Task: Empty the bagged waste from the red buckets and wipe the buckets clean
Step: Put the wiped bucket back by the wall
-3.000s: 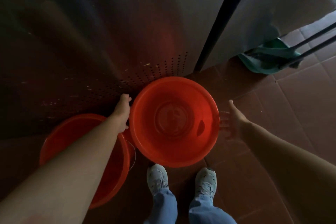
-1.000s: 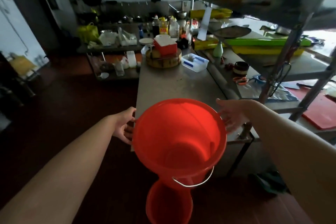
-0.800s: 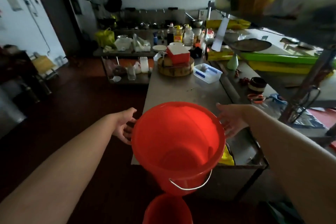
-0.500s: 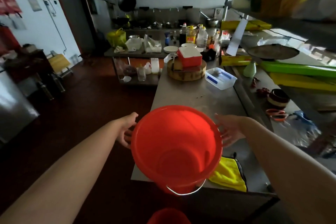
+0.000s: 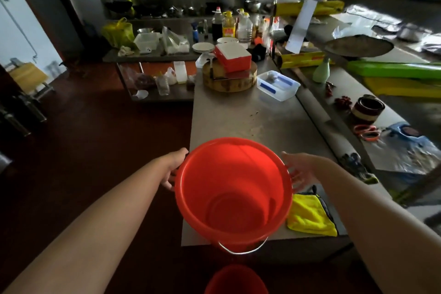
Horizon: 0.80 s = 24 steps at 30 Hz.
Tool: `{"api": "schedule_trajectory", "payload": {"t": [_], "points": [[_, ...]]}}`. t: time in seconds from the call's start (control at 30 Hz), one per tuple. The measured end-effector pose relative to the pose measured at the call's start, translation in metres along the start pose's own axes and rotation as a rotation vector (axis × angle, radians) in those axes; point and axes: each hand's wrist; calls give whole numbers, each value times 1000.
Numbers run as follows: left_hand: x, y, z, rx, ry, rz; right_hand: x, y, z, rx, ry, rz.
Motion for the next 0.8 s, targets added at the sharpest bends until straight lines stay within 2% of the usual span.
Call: {"api": "schedule_trajectory", "payload": {"t": [0.13,0.23,0.33,0.4,0.57,0.8], "points": [[0,-4,-5,21,-140,7,5,3,4,34,54,-31],[13,-2,-18,193,-119,-53,2,8,7,46,180,-60],[38,-3,-36,320,-42,-62,-10,13,6,17,141,-107],[60,1,-45,372,-73,-80,-20,19,4,-6,130,-128],[127,20,-72,462,-222,-202,-64,27,4,-113,228,-196],[280,56,-122,576,-177,-64,-143,34,-26,-170,169,-118]]}}
Point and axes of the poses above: each hand's wrist, its own y-axis away from the middle knuckle, its own x-axis out of the palm, z = x × y, and after that the axes turned 10 degrees about y, right-handed
